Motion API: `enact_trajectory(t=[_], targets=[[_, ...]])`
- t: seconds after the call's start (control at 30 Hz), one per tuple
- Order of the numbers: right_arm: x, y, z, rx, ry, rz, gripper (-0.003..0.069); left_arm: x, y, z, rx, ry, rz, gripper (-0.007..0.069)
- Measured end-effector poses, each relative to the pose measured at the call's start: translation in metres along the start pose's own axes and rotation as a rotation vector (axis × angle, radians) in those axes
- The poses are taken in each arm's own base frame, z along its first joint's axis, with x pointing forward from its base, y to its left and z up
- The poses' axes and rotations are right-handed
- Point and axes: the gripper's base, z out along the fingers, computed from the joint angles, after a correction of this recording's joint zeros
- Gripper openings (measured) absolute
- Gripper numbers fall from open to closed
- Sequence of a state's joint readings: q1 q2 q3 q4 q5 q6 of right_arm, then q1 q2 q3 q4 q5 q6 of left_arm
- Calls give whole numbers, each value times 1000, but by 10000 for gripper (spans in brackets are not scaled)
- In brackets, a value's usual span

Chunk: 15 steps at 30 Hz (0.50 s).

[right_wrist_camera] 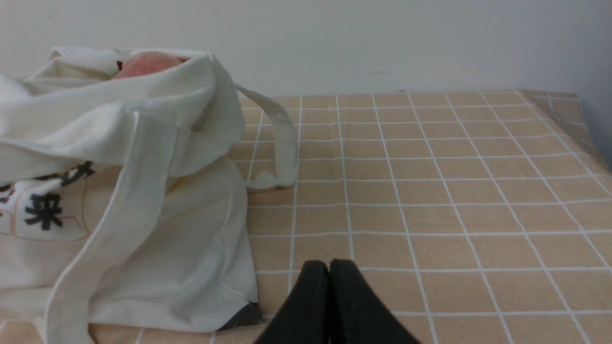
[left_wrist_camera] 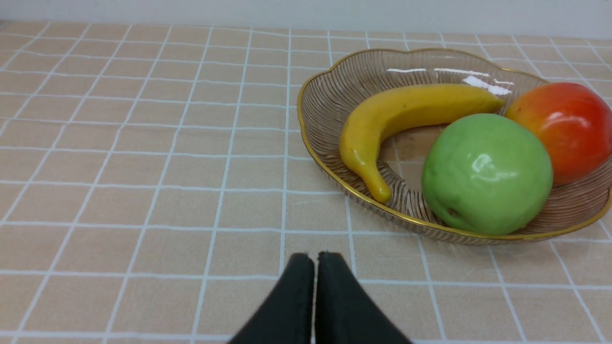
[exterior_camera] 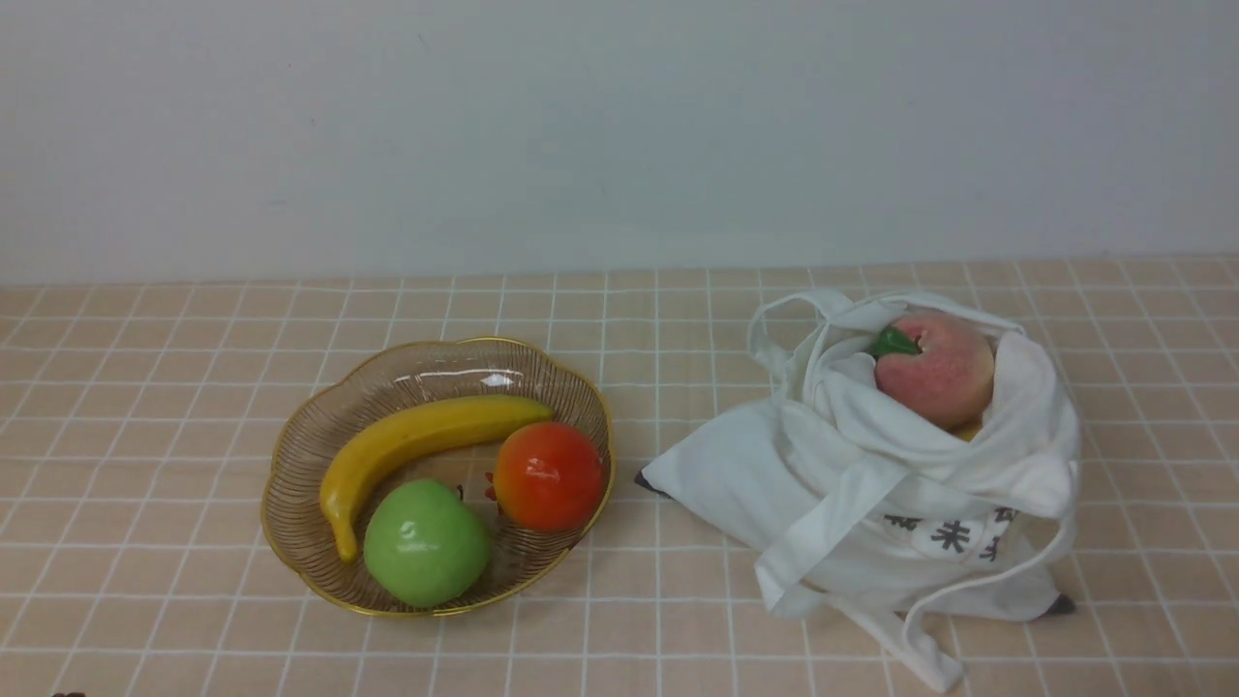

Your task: Take the fruit out of the bag on the brown coffee tablecloth and place them on the plate.

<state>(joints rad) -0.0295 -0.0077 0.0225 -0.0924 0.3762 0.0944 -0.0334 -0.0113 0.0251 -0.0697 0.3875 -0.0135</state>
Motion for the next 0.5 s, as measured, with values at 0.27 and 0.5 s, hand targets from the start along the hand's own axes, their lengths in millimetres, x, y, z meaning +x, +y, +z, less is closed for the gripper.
enact_trajectory(t=[0.27, 0.5], targets=[[0, 0, 0, -4, 2, 16, -14, 0, 0, 0, 0, 0, 0, -8], [0, 0, 0, -6, 2, 16, -14, 0, 0, 0, 0, 0, 0, -8]])
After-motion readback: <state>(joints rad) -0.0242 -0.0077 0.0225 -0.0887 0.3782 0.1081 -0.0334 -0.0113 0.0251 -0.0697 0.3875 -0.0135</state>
